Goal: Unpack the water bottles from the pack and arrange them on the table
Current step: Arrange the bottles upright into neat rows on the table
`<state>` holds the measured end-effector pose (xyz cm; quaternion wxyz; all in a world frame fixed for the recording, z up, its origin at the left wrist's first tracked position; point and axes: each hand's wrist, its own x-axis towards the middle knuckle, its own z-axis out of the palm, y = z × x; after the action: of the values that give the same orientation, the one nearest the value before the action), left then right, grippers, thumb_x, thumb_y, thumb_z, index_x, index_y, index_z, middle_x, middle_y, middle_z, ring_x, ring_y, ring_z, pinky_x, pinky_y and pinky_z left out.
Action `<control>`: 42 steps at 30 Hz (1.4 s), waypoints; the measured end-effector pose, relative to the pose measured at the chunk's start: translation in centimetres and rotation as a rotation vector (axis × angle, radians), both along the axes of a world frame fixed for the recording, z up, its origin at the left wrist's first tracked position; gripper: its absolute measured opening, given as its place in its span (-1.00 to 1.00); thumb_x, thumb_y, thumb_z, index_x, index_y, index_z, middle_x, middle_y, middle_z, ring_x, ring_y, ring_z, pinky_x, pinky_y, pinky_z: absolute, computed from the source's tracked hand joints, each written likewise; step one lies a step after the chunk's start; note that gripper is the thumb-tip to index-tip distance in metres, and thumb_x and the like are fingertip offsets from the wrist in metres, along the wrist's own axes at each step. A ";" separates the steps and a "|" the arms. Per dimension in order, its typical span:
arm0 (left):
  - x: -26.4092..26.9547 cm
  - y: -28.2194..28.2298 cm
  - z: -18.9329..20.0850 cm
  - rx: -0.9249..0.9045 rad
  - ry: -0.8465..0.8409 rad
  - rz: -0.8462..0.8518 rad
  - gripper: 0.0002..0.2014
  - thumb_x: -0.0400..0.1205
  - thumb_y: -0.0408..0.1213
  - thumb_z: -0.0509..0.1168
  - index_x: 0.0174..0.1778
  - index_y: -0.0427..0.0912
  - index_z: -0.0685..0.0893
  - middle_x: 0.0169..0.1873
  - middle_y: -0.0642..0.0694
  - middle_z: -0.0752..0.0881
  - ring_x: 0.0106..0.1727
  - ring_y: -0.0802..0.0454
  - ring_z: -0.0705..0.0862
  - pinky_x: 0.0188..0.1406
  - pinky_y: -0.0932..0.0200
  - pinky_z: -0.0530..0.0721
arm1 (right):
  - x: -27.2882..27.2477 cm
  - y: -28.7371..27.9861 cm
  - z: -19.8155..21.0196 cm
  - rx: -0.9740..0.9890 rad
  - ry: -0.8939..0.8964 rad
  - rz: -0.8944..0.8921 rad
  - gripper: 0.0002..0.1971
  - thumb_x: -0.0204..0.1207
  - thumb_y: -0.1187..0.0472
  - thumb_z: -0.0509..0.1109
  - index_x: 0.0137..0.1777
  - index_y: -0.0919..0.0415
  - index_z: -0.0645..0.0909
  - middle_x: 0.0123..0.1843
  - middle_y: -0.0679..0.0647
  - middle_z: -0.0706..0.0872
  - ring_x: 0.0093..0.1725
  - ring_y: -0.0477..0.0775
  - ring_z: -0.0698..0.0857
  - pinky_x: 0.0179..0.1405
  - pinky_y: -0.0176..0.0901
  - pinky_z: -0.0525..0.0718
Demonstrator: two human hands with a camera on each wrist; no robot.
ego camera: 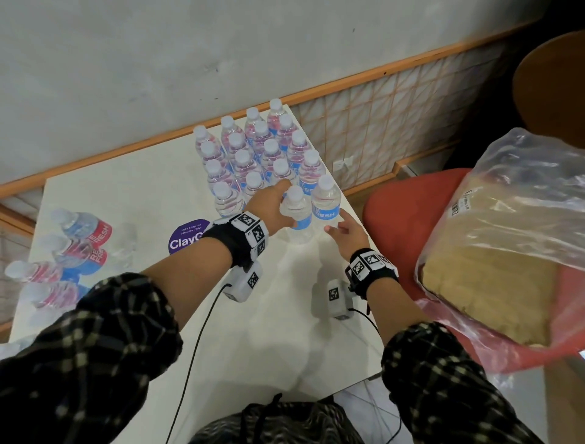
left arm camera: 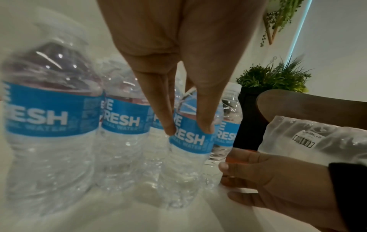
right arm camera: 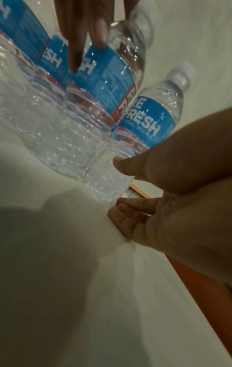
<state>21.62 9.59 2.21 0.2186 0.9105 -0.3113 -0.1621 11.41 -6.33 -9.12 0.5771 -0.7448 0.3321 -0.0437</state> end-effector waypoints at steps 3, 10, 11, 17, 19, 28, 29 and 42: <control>-0.4 -0.7 -0.9 -0.036 -0.024 0.053 -0.32 0.37 -0.12 0.56 0.30 -0.22 0.39 0.12 -0.21 0.64 0.14 -0.19 0.62 0.04 -0.01 0.60 | 0.0 0.1 0.1 0.014 -0.007 -0.042 -0.42 0.54 0.09 0.42 0.55 -0.05 0.36 0.36 0.15 0.60 0.32 0.04 0.59 0.24 -0.25 0.44; -1.2 -0.7 -2.3 -0.121 0.042 0.121 -0.21 0.39 -0.17 0.57 0.45 -0.20 0.29 0.34 -0.18 0.57 0.32 -0.17 0.58 0.23 0.03 0.54 | 0.1 -0.3 0.1 0.028 -0.001 -0.046 -0.39 0.51 0.07 0.45 0.55 -0.07 0.36 0.35 0.16 0.62 0.29 0.09 0.63 0.29 -0.11 0.56; -1.3 -0.6 -2.6 -0.124 0.057 0.126 -0.21 0.40 -0.19 0.56 0.48 -0.20 0.29 0.36 -0.17 0.56 0.35 -0.17 0.56 0.26 0.06 0.51 | 0.2 -0.4 0.2 0.030 0.005 -0.044 -0.38 0.51 0.06 0.46 0.55 -0.07 0.35 0.35 0.17 0.61 0.28 0.10 0.64 0.31 -0.07 0.58; -1.1 0.0 -3.6 -0.174 0.105 0.172 -0.35 0.48 -0.15 0.50 0.43 -0.22 0.39 0.37 -0.14 0.57 0.38 -0.07 0.54 0.23 0.20 0.43 | 0.9 -1.1 0.1 0.078 0.009 -0.001 -0.40 0.52 0.09 0.44 0.54 -0.15 0.36 0.35 0.19 0.58 0.26 0.11 0.63 0.30 0.14 0.63; -0.9 0.3 -3.8 -0.149 0.102 0.183 -0.39 0.47 -0.10 0.50 0.36 -0.21 0.43 0.31 -0.11 0.61 0.34 -0.03 0.57 0.15 0.22 0.45 | 1.0 -1.3 0.2 0.074 0.015 0.046 -0.42 0.55 0.09 0.41 0.55 -0.18 0.34 0.35 0.18 0.55 0.26 0.12 0.61 0.25 0.14 0.66; -1.7 0.2 -6.0 -0.163 0.204 0.211 -0.31 0.47 -0.11 0.50 0.48 -0.14 0.38 0.36 -0.09 0.58 0.39 -0.02 0.54 0.23 0.22 0.40 | 0.9 -1.5 0.2 0.022 0.036 0.098 -0.42 0.55 0.06 0.39 0.55 -0.20 0.32 0.33 0.16 0.55 0.28 0.11 0.60 0.25 0.18 0.65; -1.7 0.1 -6.2 -0.164 0.208 0.231 -0.35 0.50 -0.11 0.47 0.47 -0.15 0.40 0.37 -0.10 0.58 0.39 -0.03 0.54 0.24 0.21 0.41 | 1.0 -1.6 0.2 0.023 0.038 0.097 -0.41 0.55 0.06 0.39 0.55 -0.19 0.32 0.33 0.16 0.55 0.25 0.10 0.61 0.24 0.17 0.66; -1.8 -0.2 -7.1 -0.093 0.219 0.274 -0.40 0.60 0.02 0.32 0.49 -0.20 0.39 0.43 -0.16 0.54 0.45 -0.10 0.51 0.38 0.05 0.44 | 1.1 -1.4 0.4 0.031 0.060 0.086 -0.40 0.53 0.06 0.42 0.55 -0.15 0.34 0.34 0.15 0.55 0.25 0.06 0.58 0.14 0.15 0.72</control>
<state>19.85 9.37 -4.92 0.3130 0.9102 -0.1657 -0.2146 12.50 -7.77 -8.71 0.5796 -0.7505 0.3175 0.0087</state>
